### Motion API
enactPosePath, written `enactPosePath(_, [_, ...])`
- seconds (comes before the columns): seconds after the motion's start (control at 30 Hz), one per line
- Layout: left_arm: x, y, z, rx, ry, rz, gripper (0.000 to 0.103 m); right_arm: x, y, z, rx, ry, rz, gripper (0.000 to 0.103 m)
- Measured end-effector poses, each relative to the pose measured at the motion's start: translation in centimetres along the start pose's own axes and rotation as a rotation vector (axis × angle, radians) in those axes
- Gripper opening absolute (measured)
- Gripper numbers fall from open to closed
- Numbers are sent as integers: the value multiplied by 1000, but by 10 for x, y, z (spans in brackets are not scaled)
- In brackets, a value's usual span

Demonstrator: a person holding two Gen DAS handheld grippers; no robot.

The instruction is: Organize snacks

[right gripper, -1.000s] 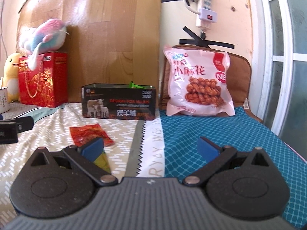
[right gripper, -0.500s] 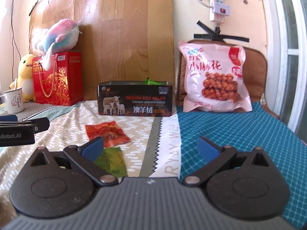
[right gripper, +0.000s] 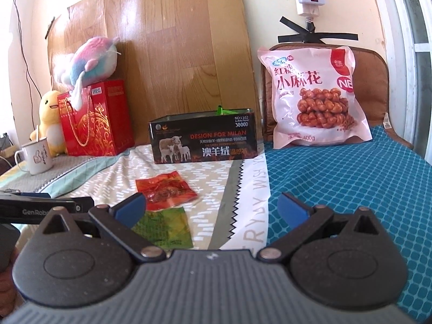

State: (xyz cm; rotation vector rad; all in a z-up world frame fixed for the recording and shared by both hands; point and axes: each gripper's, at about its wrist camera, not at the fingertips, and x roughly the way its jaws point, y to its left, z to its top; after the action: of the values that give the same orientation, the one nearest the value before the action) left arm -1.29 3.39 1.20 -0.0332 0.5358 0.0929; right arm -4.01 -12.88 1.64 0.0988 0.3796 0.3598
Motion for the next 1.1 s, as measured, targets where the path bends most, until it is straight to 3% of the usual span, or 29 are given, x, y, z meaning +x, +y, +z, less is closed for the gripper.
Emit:
enactPosePath(0.23, [-1, -8, 0, 50, -7, 48, 103, -2, -2, -1, 12, -15, 9, 103])
enactPosePath(0.63, [5, -4, 1, 26, 31, 37, 103, -2, 0, -2, 6, -14, 10, 103])
enactPosePath(0.93, [6, 1, 1, 0, 43, 7, 103, 0, 0, -1, 1, 0, 22, 103])
enactPosePath(1.1, [6, 9, 2, -43, 46, -66, 103, 1, 2, -1, -15, 13, 49, 103])
